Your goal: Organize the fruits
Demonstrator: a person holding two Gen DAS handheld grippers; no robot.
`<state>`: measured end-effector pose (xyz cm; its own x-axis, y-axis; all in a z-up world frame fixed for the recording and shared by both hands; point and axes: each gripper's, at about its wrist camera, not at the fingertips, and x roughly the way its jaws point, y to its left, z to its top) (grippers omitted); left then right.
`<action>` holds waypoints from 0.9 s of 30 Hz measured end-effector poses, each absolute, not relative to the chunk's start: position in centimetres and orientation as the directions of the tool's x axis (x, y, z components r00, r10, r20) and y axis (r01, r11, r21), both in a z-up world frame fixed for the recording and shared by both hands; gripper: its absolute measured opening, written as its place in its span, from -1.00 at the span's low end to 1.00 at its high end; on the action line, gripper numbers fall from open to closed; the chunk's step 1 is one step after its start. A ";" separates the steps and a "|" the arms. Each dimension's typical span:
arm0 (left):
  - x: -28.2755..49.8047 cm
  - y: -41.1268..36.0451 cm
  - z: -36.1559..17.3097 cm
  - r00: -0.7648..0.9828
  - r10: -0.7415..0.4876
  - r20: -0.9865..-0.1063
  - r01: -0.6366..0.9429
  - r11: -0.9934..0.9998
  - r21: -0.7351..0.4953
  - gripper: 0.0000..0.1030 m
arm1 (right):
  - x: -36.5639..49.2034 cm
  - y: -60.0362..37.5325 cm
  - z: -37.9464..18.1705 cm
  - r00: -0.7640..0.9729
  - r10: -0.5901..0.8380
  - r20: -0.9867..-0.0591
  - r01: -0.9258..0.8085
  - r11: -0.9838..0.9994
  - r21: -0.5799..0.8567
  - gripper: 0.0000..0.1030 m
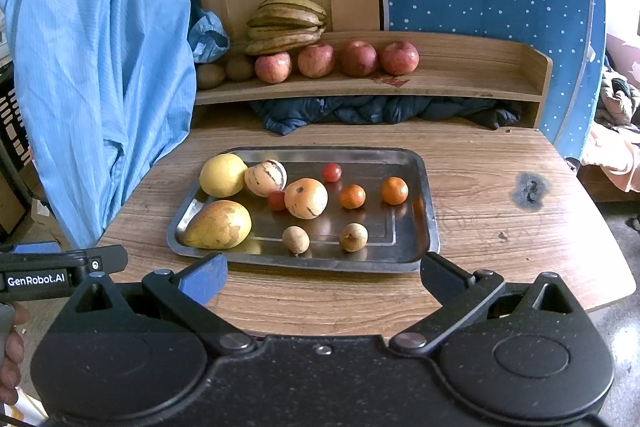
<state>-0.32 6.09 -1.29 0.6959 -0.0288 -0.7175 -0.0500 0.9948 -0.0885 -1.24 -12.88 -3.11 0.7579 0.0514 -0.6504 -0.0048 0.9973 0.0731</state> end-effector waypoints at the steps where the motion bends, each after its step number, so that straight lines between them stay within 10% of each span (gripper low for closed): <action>1: -0.3 6.1 -1.3 0.696 -0.029 -0.718 -0.049 0.995 -0.089 0.99 | -1.2 -12.9 -3.1 0.758 0.051 -0.650 -0.005 0.997 0.072 0.99; 27: -0.5 5.8 -1.0 0.706 -0.034 -0.708 -0.024 0.997 -0.072 0.99 | -1.3 -12.7 -3.3 0.758 0.046 -0.650 -0.003 0.998 0.068 0.99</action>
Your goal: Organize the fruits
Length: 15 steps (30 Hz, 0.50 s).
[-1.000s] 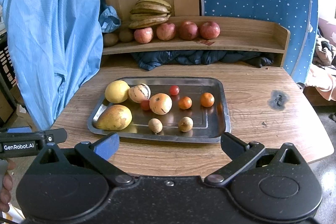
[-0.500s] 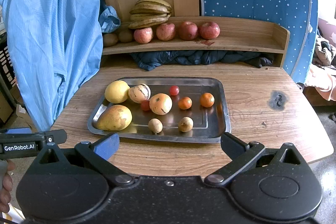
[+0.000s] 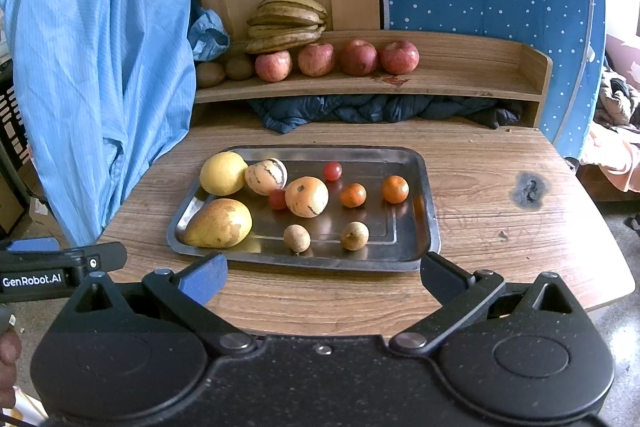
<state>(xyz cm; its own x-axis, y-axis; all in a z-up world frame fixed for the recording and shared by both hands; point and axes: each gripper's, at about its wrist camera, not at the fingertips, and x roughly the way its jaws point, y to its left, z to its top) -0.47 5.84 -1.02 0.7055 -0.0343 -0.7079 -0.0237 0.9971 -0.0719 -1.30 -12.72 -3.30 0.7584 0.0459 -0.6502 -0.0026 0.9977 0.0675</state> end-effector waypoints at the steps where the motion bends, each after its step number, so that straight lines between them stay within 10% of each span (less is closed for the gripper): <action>1: -0.5 5.8 -1.0 0.706 -0.033 -0.707 -0.021 0.998 -0.067 0.99 | -1.3 -12.7 -3.4 0.758 0.045 -0.650 -0.002 0.998 0.067 0.99; 15: -0.2 5.3 -0.9 0.709 -0.034 -0.704 0.005 0.999 -0.042 0.99 | -1.3 -12.7 -3.4 0.758 0.043 -0.651 -0.002 0.998 0.063 0.99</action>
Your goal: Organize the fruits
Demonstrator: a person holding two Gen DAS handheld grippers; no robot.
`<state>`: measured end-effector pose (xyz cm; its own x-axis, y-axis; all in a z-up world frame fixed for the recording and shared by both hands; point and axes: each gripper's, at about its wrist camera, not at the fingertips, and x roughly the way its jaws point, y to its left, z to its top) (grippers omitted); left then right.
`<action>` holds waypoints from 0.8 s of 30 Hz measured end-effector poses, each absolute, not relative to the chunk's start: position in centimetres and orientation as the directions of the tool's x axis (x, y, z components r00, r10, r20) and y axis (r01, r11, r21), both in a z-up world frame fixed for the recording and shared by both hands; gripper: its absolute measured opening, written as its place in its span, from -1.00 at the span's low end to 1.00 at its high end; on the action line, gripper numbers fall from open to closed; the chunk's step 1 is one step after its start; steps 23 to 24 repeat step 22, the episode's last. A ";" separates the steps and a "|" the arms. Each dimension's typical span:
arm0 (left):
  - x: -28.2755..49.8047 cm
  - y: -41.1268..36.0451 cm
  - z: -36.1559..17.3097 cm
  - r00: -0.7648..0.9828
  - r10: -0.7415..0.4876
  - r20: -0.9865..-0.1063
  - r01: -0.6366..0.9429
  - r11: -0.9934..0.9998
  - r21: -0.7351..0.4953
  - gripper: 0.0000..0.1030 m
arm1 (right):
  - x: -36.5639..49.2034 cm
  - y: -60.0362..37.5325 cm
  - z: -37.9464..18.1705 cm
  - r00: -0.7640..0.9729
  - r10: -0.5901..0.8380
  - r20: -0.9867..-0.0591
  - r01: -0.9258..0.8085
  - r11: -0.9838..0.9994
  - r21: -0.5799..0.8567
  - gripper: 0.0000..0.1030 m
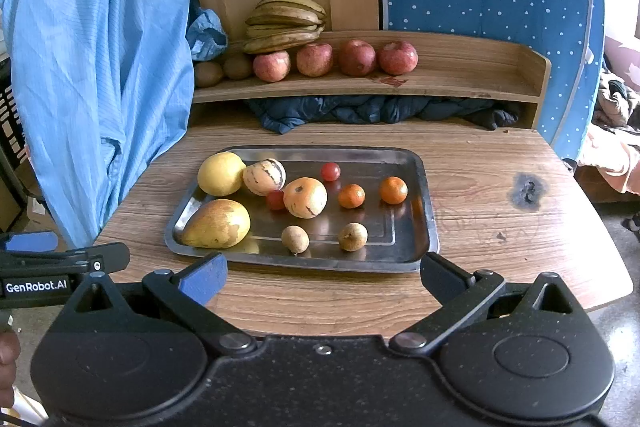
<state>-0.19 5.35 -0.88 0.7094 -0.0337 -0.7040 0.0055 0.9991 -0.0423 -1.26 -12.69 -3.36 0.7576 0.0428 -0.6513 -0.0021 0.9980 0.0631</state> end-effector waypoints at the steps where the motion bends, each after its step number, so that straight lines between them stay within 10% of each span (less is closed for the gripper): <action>1: -0.1 5.4 -0.9 0.709 -0.035 -0.705 0.007 0.999 -0.043 0.99 | -1.2 -12.7 -3.4 0.757 0.043 -0.652 -0.002 0.998 0.063 0.99; 24: 1.5 5.2 -1.9 0.679 -0.065 -0.732 0.036 0.998 -0.055 0.99 | 0.1 -12.9 -4.1 0.732 0.033 -0.681 0.011 0.998 0.060 0.99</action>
